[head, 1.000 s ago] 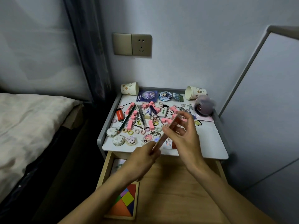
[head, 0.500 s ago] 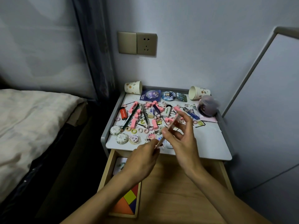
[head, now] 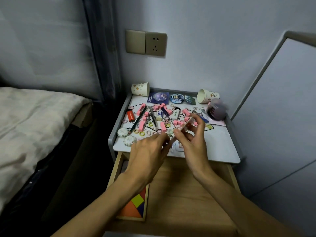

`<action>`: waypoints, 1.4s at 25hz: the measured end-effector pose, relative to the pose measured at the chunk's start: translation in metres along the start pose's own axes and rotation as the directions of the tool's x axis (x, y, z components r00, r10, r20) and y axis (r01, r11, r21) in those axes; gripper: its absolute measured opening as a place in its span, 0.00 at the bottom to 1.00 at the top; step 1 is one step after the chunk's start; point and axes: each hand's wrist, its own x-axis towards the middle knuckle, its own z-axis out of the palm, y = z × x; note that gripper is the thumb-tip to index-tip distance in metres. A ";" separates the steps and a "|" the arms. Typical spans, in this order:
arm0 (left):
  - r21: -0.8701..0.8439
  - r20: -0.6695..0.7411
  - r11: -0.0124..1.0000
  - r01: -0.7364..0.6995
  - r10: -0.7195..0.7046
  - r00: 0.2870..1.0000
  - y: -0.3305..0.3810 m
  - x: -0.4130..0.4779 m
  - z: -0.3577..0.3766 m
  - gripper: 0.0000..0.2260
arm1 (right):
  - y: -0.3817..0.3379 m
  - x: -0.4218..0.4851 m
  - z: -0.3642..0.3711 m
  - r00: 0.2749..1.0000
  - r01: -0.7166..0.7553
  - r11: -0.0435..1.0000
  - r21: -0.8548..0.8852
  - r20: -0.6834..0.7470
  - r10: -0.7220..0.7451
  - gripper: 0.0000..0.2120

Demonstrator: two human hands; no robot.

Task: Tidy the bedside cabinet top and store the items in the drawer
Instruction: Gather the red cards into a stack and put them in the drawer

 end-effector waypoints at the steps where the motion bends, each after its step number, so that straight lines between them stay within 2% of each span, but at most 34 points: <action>1: -0.003 0.000 1.000 0.007 -0.007 1.000 -0.002 0.001 -0.003 0.13 | 0.000 -0.001 0.002 1.000 -0.009 1.000 -0.014 0.006 0.010 0.32; 4: -0.084 0.039 0.989 0.125 -0.122 0.992 -0.009 0.003 -0.012 0.12 | -0.001 0.002 0.006 0.995 -0.090 0.996 0.021 0.040 0.089 0.40; 5: -0.155 0.058 0.968 0.198 -0.191 0.980 -0.011 0.003 -0.015 0.10 | 0.000 0.004 0.005 0.989 -0.138 0.990 0.010 0.061 0.137 0.39; 6: -0.263 0.085 0.922 0.285 -0.272 0.958 -0.015 0.004 -0.018 0.08 | 0.001 0.004 0.003 0.977 -0.190 0.981 -0.028 0.094 0.192 0.34; 8: -0.489 0.211 0.749 0.447 -0.396 0.894 -0.021 0.003 -0.025 0.06 | 0.003 0.003 0.001 0.941 -0.264 0.953 -0.150 0.176 0.289 0.15; 9: -0.554 0.290 0.659 0.509 -0.420 0.860 -0.024 0.002 -0.028 0.07 | 0.004 0.000 0.003 0.930 -0.272 0.943 -0.192 0.198 0.308 0.09; 11: -0.597 0.436 0.527 0.604 -0.418 0.797 -0.028 0.001 -0.035 0.06 | 0.002 -0.003 0.007 0.926 -0.274 0.934 -0.231 0.199 0.321 0.07; 13: -0.578 0.542 0.478 0.661 -0.381 0.749 -0.034 -0.001 -0.042 0.06 | -0.001 -0.005 0.007 0.924 -0.263 0.922 -0.284 0.200 0.325 0.06; 14: -0.527 0.556 0.528 0.666 -0.378 0.740 -0.039 -0.003 -0.045 0.06 | -0.001 -0.007 0.005 0.922 -0.249 0.914 -0.321 0.210 0.325 0.06; 15: -0.397 0.532 0.668 0.629 -0.391 0.751 -0.045 -0.004 -0.046 0.08 | -0.001 -0.011 0.001 0.920 -0.225 0.900 -0.373 0.224 0.323 0.05; 16: -0.154 0.479 0.832 0.533 -0.409 0.777 -0.052 -0.007 -0.046 0.09 | 0.000 -0.016 -0.004 0.917 -0.186 0.877 -0.444 0.241 0.317 0.04; 17: 0.123 0.427 0.907 0.403 -0.415 0.803 -0.058 -0.011 -0.045 0.10 | 0.004 -0.023 -0.009 0.913 -0.140 0.839 -0.527 0.260 0.316 0.05; 18: 0.312 0.422 0.900 0.304 -0.418 0.805 -0.062 -0.016 -0.043 0.10 | 0.010 -0.030 -0.015 0.904 -0.101 0.791 -0.603 0.277 0.327 0.07; 19: 0.398 0.465 0.882 0.252 -0.431 0.774 -0.065 -0.020 -0.038 0.11 | 0.017 -0.038 -0.020 0.888 -0.078 0.742 -0.665 0.293 0.355 0.07; 21: 0.419 0.581 0.877 0.237 -0.459 0.672 -0.066 -0.025 -0.028 0.13 | 0.038 -0.052 -0.028 0.823 -0.097 0.670 -0.736 0.319 0.469 0.04; 23: 0.407 0.642 0.879 0.248 -0.468 0.607 -0.066 -0.027 -0.019 0.13 | 0.061 -0.066 -0.030 0.727 -0.229 0.643 -0.731 0.311 0.612 0.04; 26: 0.399 0.679 0.878 0.264 -0.477 0.559 -0.065 -0.030 -0.014 0.16 | 0.089 -0.077 -0.025 0.603 -0.507 0.584 -0.633 0.223 0.766 0.04; 28: 0.377 0.702 0.888 0.262 -0.459 0.545 -0.066 -0.031 -0.011 0.16 | 0.102 -0.074 -0.019 0.541 -0.654 0.529 -0.541 0.154 0.827 0.07; 31: 0.374 0.711 0.893 0.250 -0.449 0.541 -0.069 -0.030 -0.009 0.16 | 0.112 -0.065 -0.009 0.535 -0.722 0.516 -0.461 0.101 0.839 0.11; 35: 0.385 0.721 0.893 0.234 -0.449 0.527 -0.071 -0.030 -0.005 0.15 | 0.119 -0.058 0.004 0.578 -0.694 0.545 -0.471 0.087 0.811 0.11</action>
